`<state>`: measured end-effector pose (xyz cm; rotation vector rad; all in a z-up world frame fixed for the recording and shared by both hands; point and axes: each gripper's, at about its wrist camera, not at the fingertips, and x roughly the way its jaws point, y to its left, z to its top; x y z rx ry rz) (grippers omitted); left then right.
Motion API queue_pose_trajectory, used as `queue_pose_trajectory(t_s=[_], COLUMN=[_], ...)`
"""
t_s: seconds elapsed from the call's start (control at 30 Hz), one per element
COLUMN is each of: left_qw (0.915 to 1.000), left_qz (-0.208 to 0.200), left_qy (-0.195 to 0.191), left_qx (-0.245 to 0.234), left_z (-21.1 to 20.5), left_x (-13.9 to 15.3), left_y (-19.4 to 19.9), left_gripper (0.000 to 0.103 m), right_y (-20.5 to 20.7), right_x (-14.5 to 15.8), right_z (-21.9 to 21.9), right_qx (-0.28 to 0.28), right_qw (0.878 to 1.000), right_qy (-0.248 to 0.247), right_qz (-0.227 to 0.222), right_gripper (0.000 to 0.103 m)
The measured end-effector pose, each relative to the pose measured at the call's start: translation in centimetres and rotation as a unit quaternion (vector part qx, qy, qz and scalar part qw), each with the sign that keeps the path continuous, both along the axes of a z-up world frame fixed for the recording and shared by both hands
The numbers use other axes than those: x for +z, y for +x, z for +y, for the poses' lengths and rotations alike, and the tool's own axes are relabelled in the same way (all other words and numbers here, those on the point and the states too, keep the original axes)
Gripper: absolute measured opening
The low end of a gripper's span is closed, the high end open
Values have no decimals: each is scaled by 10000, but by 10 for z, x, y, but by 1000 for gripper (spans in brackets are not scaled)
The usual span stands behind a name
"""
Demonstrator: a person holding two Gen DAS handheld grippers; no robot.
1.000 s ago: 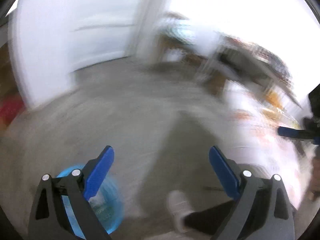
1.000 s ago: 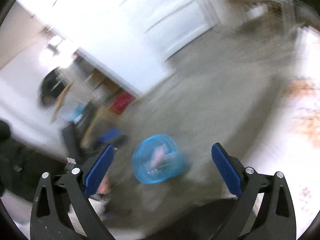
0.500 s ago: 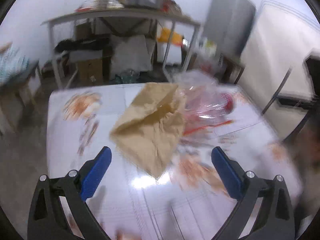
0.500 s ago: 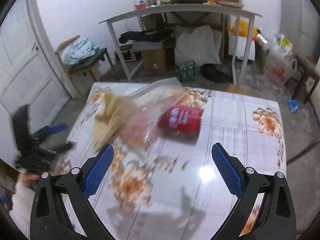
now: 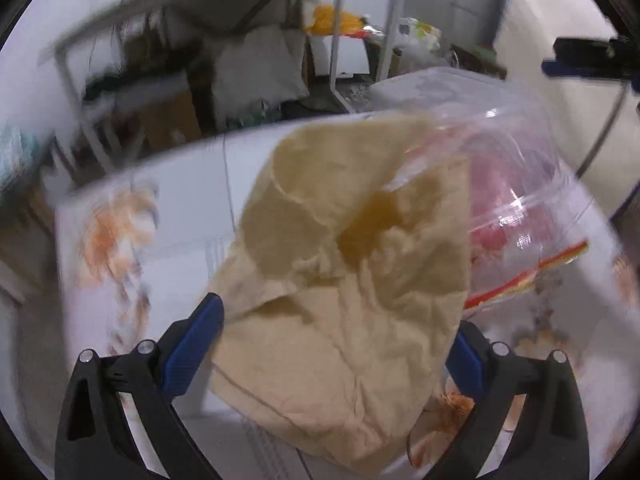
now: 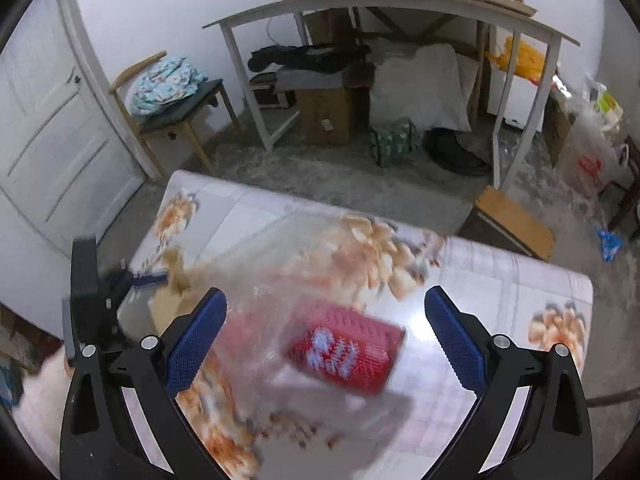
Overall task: Collect trash
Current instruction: 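Grasp the tan cloth with the left gripper while the right grasps the clear container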
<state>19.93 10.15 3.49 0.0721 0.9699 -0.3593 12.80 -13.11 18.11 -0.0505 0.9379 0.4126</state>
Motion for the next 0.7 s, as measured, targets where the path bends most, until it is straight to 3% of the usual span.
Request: queue_pose_trajectory(t_s=[0.03, 0.1, 0.2, 0.4, 0.47, 0.53, 0.63, 0.7], left_qw=[9999, 9995, 9991, 9985, 9983, 9982, 9985, 9985], left_qz=[-83, -128, -119, -176, -322, -386, -376, -377], left_qy=[-23, 193, 74, -155, 24, 147, 93, 85], left_qx=[126, 223, 403, 492, 486, 435, 389, 388], left_z=[7, 9, 21, 31, 27, 20, 19, 19], left_x=[0, 1, 2, 2, 1, 2, 2, 2], left_y=[-3, -7, -14, -27, -33, -37, -40, -38], left_gripper=[87, 64, 49, 47, 47, 47, 47, 47], right_y=[10, 29, 56, 84, 82, 76, 74, 76], right_x=[-3, -8, -15, -38, -40, -35, -45, -55], right_z=[5, 12, 26, 62, 77, 97, 122, 130], right_qx=[24, -25, -315, -410, -265, -123, 235, 149], right_qw=[9998, 9984, 9945, 9809, 9778, 9761, 9665, 9553], right_qy=[41, 102, -216, -1087, -1474, -1871, -2144, -2547], right_qz=[207, 560, 973, 1560, 1465, 1098, 1393, 1492], right_gripper=[95, 95, 95, 95, 95, 95, 95, 95])
